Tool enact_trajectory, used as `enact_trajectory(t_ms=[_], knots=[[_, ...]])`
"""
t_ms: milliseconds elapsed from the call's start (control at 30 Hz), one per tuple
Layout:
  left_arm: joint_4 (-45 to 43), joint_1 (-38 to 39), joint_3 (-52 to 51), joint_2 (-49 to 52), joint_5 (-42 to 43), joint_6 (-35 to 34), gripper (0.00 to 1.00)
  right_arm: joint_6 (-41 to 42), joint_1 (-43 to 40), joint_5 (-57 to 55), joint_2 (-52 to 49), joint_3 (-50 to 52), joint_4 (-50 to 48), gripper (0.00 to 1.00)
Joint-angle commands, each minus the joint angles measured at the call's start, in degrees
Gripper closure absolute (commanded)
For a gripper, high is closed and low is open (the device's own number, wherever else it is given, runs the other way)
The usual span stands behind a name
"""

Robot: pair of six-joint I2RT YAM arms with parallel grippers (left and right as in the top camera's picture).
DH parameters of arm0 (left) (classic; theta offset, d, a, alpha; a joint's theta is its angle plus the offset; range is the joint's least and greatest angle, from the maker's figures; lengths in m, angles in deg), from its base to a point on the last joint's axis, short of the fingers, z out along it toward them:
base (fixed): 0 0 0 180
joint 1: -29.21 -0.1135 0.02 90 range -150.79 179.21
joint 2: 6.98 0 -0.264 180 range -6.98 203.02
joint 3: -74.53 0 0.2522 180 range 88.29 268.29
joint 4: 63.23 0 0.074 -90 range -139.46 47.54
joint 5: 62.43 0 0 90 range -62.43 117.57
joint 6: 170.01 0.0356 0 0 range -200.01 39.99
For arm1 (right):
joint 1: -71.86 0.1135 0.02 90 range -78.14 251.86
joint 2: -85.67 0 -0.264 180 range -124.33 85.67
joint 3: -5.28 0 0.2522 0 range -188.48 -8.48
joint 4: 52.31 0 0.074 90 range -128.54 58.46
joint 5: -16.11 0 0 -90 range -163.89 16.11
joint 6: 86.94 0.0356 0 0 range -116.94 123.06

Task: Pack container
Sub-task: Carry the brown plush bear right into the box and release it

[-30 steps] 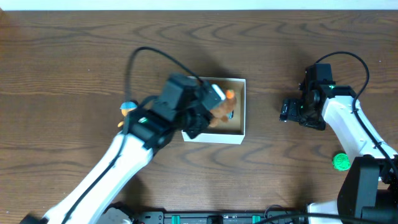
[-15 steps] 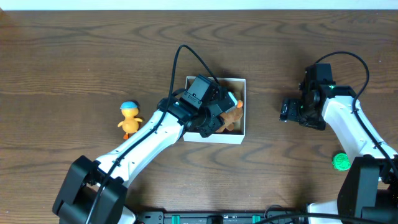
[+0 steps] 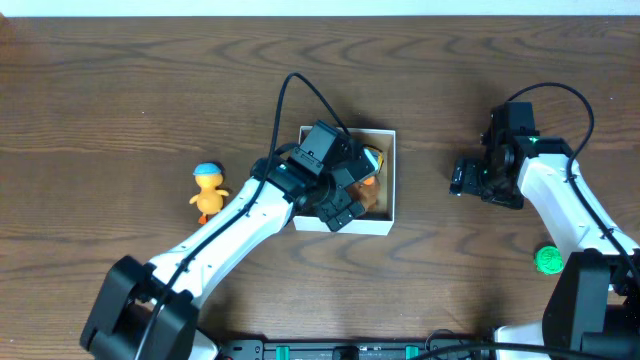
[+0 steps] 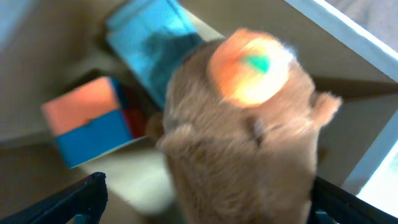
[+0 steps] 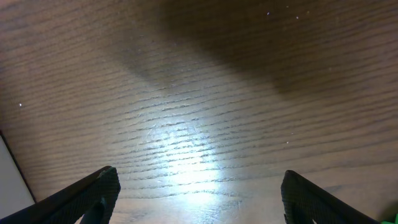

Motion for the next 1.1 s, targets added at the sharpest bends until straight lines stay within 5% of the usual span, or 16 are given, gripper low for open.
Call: enact_trajectory(t_ms=[0, 367, 500, 600, 667, 1067], knots=[[0.0, 0.0, 1.0, -6.1, -9.8, -1.2, 0.02, -0.8, -0.2, 0.3, 0.0, -0.4, -0.1, 0.15], [-2.4, -1.4, 1.0, -16.9, -12.5, -9.5, 0.00, -0.8, -0.2, 0.3, 0.0, -0.4, -0.2, 0.15], [-1.5, -1.6, 0.9, -14.2, -12.4, -14.8, 0.24, -0.8, -0.2, 0.3, 0.0, -0.4, -0.3, 0.15], [-0.3, -1.5, 0.9, -11.2, -12.3, -17.5, 0.60, -0.8, -0.2, 0.3, 0.0, -0.4, -0.3, 0.15], [0.5, -1.5, 0.9, -8.9, -12.0, -19.5, 0.75, -0.8, -0.2, 0.3, 0.0, -0.4, -0.3, 0.15], [1.6, -0.9, 0.9, -3.2, 4.1, -20.7, 0.77, -0.8, -0.2, 0.3, 0.0, -0.4, -0.3, 0.15]])
